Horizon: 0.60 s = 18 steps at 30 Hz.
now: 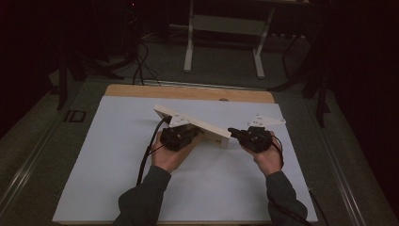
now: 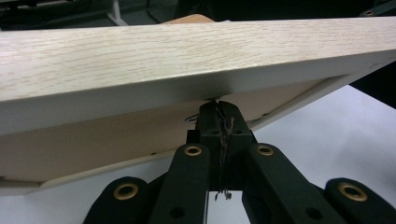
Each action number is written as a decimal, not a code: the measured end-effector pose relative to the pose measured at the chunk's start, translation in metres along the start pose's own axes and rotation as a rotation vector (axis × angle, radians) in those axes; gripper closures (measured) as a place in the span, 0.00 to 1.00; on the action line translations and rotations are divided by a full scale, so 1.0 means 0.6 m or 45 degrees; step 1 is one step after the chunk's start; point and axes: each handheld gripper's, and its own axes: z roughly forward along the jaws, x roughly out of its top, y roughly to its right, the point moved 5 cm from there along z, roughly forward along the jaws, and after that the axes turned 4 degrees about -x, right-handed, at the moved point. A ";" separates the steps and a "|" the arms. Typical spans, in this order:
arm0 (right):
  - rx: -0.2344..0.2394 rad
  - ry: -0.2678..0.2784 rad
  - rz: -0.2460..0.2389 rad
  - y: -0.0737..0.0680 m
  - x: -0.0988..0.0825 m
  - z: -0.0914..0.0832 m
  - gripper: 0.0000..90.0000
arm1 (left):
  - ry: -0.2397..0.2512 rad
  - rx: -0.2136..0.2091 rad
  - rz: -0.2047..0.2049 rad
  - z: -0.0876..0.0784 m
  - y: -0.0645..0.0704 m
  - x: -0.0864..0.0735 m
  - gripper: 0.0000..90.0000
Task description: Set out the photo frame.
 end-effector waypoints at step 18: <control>0.074 -0.013 -0.050 -0.020 0.001 0.004 1.00 | -0.003 0.020 -0.025 0.004 -0.003 0.002 1.00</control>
